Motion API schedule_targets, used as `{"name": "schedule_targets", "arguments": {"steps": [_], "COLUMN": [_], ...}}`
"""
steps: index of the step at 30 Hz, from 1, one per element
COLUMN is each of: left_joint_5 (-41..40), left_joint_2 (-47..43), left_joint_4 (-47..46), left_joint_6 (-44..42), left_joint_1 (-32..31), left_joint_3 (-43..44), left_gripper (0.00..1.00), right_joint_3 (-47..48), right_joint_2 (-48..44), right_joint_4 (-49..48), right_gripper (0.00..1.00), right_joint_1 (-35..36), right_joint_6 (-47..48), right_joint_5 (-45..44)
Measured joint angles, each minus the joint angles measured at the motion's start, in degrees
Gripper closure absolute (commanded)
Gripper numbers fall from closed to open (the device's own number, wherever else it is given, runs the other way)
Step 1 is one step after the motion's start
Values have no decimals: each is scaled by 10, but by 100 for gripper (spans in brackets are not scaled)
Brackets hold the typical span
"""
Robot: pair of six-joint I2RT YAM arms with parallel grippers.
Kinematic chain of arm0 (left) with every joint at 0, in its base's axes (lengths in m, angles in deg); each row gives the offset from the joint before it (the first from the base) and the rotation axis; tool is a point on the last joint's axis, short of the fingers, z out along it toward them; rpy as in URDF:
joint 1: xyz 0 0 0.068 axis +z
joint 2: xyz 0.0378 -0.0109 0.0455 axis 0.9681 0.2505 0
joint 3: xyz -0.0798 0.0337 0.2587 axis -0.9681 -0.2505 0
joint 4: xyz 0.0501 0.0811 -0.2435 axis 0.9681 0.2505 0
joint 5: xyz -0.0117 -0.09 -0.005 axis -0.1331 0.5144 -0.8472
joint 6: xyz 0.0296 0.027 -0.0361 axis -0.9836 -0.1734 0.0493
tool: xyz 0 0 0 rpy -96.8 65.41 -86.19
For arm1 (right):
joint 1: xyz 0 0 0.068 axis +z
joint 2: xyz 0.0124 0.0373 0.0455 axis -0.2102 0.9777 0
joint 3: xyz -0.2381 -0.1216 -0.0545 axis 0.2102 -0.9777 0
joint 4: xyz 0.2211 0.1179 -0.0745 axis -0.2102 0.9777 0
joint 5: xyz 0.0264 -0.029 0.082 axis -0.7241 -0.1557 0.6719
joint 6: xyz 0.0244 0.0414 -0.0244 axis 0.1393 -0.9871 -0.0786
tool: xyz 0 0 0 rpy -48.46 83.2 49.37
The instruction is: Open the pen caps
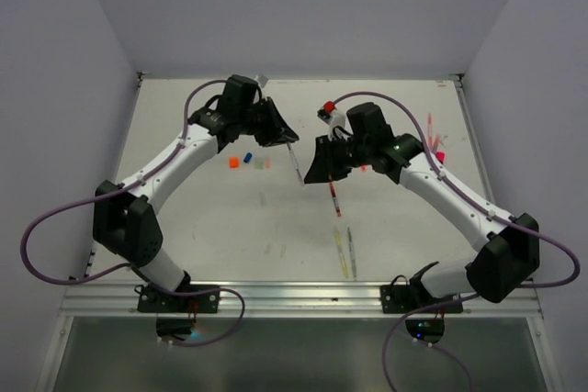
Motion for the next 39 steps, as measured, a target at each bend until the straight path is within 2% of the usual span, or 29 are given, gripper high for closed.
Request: {"name": "schedule_targets", "arguments": {"steps": [3,6,19,22,24,25,26,34,39], "left_joint_5": [-3,-7,-9,-9,-10,-11,-12,-57,-101], "left_joint_2": [-3,-3,-3,-3,-3,-3,-3,-1,17], "left_joint_4": [6,10,11,10,10,10,9,38,123], "left_joint_6": [-11,-16,-14,-7,1,5,8,15,22], "left_joint_1": [-1,-6,-28,-28,-28,-28,-28,-32,-38], "left_joint_3": [-1,-2,-4,-4,-4,-4,-4,0,45], "left_gripper": [100,100,100,100,100,100,100,100,100], "right_joint_3": [4,13,50,50,50,50,49,42,-7], "right_joint_2": [7,12,70,77,79,79,79,79,50], "right_joint_4": [-8,-14,-49,-53,-54,-54,-55,-52,-99], "right_gripper": [70,67,65,68,75,82,100,100,100], "right_joint_1": [-2,-5,-6,-3,1,4,9,34,61], "right_joint_6": [0,-1,-4,-6,-7,-7,-7,-20,-28], "right_joint_5": [0,0,1,0,0,-1,-2,-64,-111]}}
